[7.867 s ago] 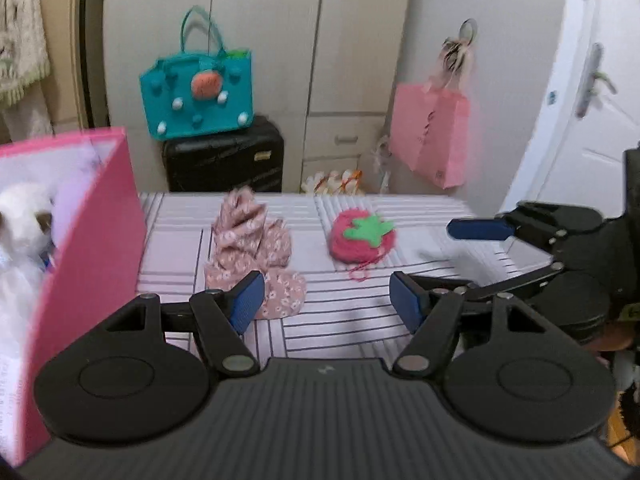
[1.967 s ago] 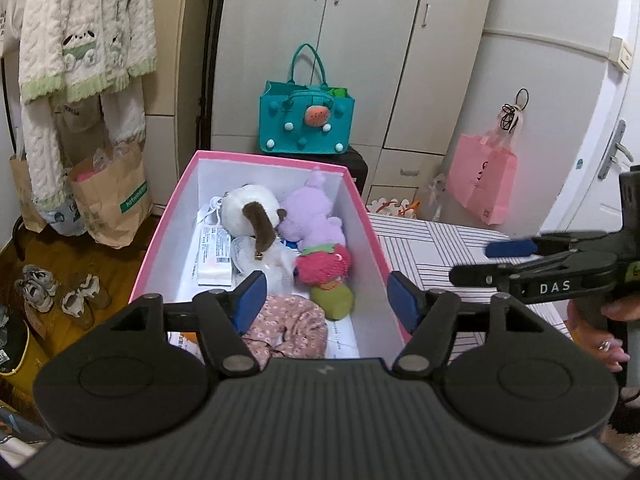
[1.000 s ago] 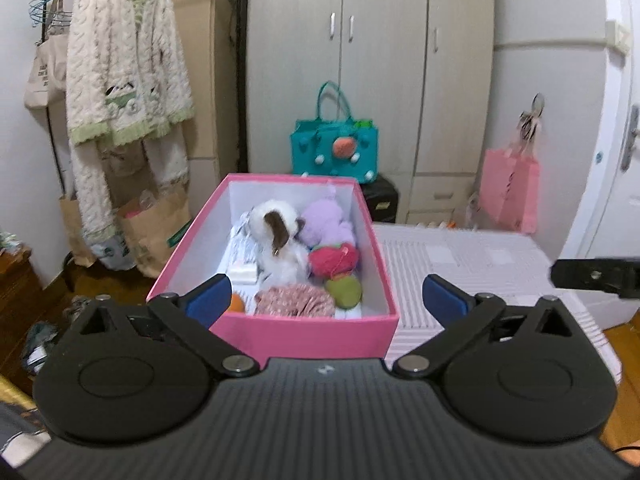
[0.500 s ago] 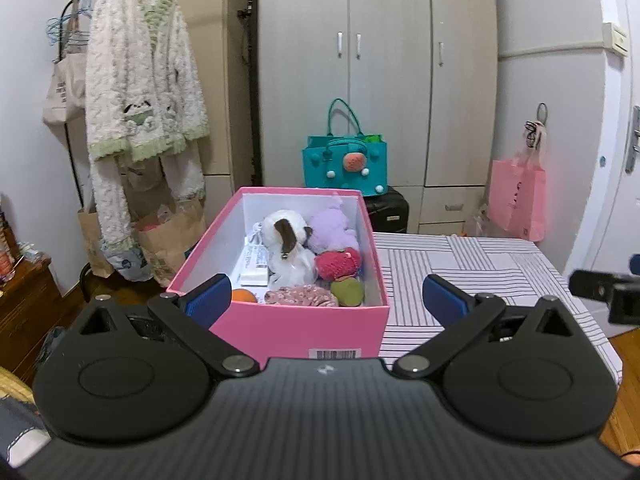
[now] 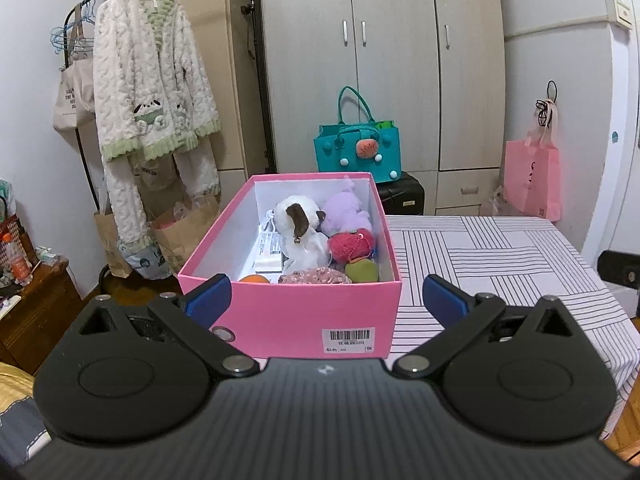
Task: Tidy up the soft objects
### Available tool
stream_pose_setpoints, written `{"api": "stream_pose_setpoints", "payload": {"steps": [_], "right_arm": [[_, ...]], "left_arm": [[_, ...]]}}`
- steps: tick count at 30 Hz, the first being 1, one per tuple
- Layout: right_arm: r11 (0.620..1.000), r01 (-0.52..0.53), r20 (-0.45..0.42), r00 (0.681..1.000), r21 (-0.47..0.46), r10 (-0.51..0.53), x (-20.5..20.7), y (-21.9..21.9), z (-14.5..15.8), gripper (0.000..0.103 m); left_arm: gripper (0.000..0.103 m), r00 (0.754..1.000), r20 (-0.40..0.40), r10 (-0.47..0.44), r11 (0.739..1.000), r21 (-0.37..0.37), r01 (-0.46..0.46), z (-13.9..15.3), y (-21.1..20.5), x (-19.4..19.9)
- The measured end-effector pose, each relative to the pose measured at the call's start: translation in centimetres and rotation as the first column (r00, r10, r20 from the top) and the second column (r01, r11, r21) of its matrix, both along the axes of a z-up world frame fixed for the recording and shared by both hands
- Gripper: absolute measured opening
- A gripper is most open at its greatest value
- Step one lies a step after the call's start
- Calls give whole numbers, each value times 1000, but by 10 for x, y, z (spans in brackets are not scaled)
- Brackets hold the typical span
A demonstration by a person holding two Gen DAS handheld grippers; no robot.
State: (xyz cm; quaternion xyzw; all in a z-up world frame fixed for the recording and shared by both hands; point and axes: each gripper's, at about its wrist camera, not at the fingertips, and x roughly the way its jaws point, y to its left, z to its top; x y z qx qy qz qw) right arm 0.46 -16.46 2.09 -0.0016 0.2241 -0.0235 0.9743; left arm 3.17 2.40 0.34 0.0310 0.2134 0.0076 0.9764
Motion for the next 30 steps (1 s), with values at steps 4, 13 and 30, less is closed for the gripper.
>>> {"api": "stream_pose_setpoints", "payload": {"steps": [4,13,30], "right_arm": [[1000,16,9,1000,14,-16,-5,0,2,103],[998,41,7,999,43,-42,-5,-8,-2,103],[997,80,35,996,1,-80,-10,-12,-5,103]], "left_arm": [[103,1000,-7,-7,1000,-15,7,1,0,-2],[103,1000,6,9,1000,19,-9,1,-5,-8],[103,1000,15,19,999,42,-20,2,-5,-12]]}}
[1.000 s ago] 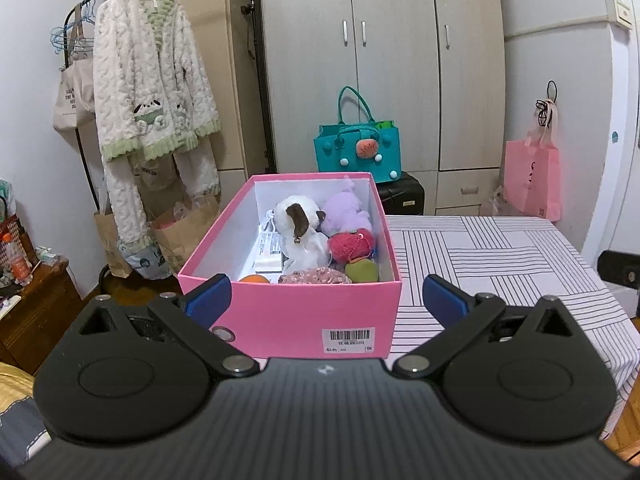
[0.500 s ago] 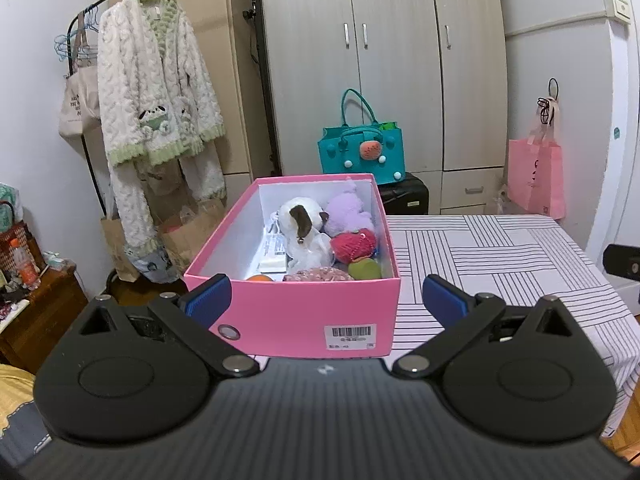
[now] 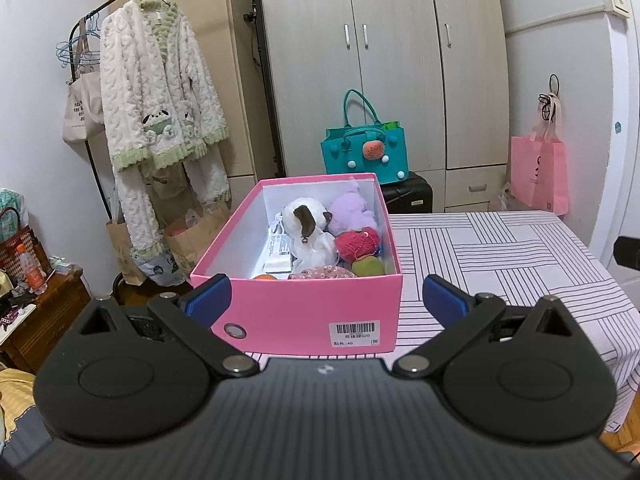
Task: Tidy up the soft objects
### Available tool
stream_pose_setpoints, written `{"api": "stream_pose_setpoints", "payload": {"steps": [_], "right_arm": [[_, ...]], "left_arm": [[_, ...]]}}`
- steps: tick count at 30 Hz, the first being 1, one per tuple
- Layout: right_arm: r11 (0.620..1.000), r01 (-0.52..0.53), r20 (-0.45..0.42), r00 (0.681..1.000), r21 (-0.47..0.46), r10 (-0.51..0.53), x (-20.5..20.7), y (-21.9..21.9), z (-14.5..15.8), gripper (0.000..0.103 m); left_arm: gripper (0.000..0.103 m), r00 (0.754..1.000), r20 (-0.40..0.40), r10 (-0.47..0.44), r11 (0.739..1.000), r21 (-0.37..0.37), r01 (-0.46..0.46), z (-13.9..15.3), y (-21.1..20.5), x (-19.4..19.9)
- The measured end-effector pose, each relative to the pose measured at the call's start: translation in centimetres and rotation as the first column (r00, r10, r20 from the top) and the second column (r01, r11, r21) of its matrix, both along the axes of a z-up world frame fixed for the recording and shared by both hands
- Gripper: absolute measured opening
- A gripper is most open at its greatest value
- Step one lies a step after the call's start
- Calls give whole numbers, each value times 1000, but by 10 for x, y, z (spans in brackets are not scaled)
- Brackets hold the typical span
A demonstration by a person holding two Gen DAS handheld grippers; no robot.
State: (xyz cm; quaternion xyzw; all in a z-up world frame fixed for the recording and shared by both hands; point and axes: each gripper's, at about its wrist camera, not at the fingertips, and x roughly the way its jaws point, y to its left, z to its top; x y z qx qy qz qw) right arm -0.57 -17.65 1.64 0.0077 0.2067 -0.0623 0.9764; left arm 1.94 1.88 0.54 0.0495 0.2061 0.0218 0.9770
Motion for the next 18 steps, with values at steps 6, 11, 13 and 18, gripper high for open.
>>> {"api": "stream_pose_setpoints", "payload": {"steps": [6,11,13,18], "right_arm": [[1000,-4,6,1000,-4,4,-2,0,-1,103],[1000,-3,6,1000,-5,3,-2,1,-1,103],[1000,-3,5,1000,-6,3,-2,0,-1,103],[1000,-3,3,1000,-2,3,-3,-1,-3,103]], "left_arm": [[103,1000,-17,-26,999,-25,25,-2,1,-1],[103,999,-19,-35,999,-37,35,-2,1,-2],[103,999,-16,-38,999,-35,38,-2,-1,-4],[103,999,-9,-42,999,-27,41,0,-4,-5]]}}
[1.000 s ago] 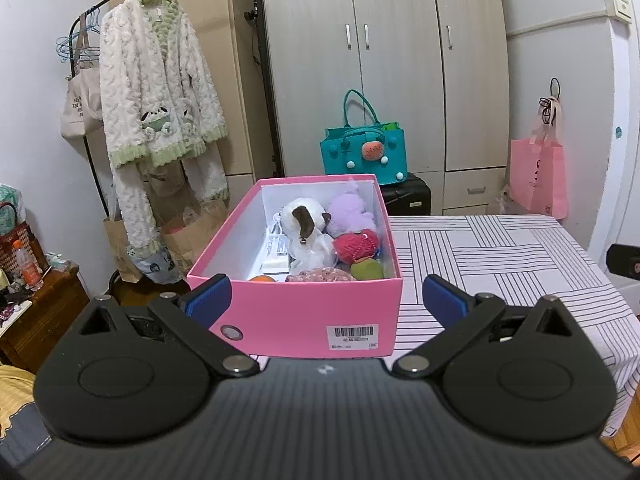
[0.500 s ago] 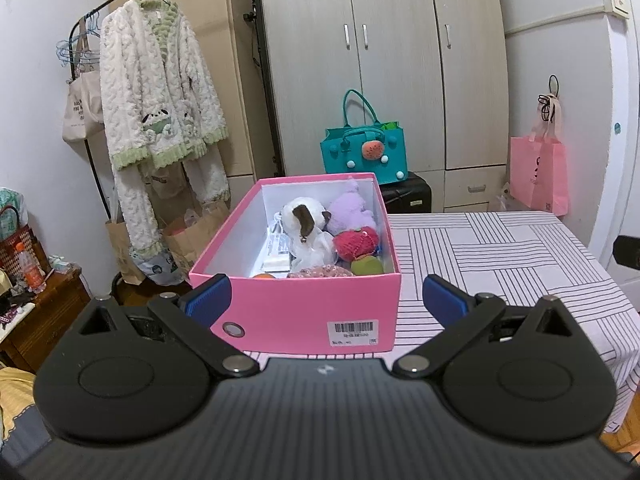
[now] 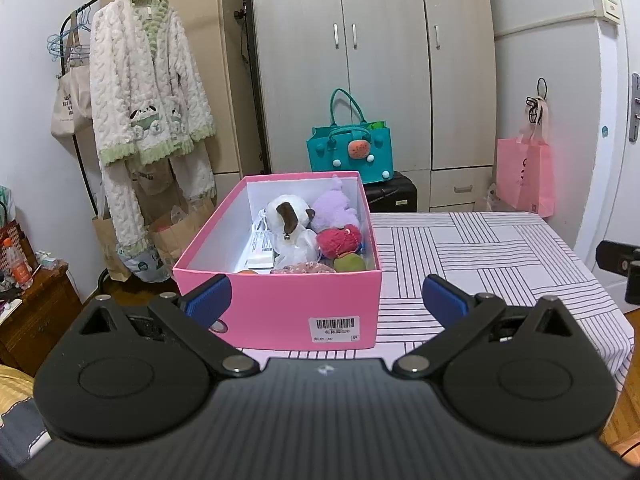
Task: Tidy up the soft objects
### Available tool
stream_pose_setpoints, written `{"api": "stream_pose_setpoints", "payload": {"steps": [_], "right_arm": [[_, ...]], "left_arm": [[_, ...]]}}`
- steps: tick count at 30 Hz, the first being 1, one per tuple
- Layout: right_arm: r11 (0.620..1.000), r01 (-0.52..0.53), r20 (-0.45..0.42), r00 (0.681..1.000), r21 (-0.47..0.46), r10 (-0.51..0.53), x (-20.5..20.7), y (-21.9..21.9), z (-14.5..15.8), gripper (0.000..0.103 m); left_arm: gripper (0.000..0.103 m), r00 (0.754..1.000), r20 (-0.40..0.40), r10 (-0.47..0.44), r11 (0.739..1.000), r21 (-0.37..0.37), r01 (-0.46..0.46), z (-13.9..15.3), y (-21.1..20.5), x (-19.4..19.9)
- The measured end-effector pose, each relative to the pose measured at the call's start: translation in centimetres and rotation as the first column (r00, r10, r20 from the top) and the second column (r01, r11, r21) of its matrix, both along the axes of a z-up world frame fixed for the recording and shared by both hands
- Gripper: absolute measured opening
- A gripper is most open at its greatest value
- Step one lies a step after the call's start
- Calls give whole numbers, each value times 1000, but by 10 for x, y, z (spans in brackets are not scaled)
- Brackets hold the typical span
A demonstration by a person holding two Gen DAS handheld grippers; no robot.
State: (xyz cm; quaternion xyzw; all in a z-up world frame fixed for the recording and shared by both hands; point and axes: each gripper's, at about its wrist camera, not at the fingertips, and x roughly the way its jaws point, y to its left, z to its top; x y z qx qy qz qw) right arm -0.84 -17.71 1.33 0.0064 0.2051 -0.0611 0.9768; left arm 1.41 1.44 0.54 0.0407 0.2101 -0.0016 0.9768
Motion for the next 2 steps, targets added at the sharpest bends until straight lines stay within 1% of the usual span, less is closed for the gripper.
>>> {"api": "stream_pose_setpoints", "payload": {"steps": [2], "right_arm": [[1000,-1,0,1000,0,1,0,0,0,103]], "left_arm": [[103,1000,1,2,1000,-1,-2,1,0,0]]}}
